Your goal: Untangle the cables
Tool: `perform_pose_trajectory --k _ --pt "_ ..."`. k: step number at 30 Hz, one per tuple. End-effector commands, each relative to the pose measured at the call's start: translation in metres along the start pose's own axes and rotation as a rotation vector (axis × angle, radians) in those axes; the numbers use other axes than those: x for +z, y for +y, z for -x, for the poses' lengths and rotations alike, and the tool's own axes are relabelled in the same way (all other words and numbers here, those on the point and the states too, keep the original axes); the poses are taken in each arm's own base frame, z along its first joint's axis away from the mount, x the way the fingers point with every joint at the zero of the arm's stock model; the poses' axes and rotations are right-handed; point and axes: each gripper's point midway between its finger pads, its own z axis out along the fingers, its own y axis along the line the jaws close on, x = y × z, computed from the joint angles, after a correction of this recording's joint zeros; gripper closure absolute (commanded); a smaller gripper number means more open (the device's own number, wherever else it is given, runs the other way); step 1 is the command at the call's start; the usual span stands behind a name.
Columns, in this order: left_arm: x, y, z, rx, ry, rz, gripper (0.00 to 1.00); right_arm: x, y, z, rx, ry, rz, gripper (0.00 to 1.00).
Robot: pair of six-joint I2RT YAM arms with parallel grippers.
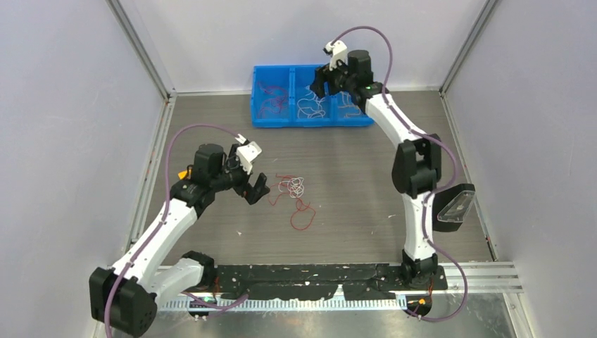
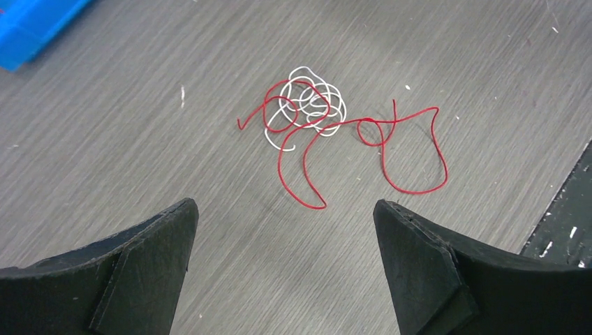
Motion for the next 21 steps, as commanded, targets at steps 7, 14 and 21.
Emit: perform_pose_trajectory --k 7,14,21 --pt "0.033 -0.006 0.001 -0.237 0.070 -0.115 0.15 -0.169 0.137 -0.073 0.169 0.395 0.427 0.31" --pt "0.065 0.004 -0.005 -0.396 0.170 -0.130 0.23 -0.215 0.202 -0.144 0.232 0.561 0.555 0.32" --pt "0.076 0.004 -0.037 -0.466 0.278 -0.119 0.22 -0.224 0.239 -0.194 0.231 0.675 0.620 0.25"
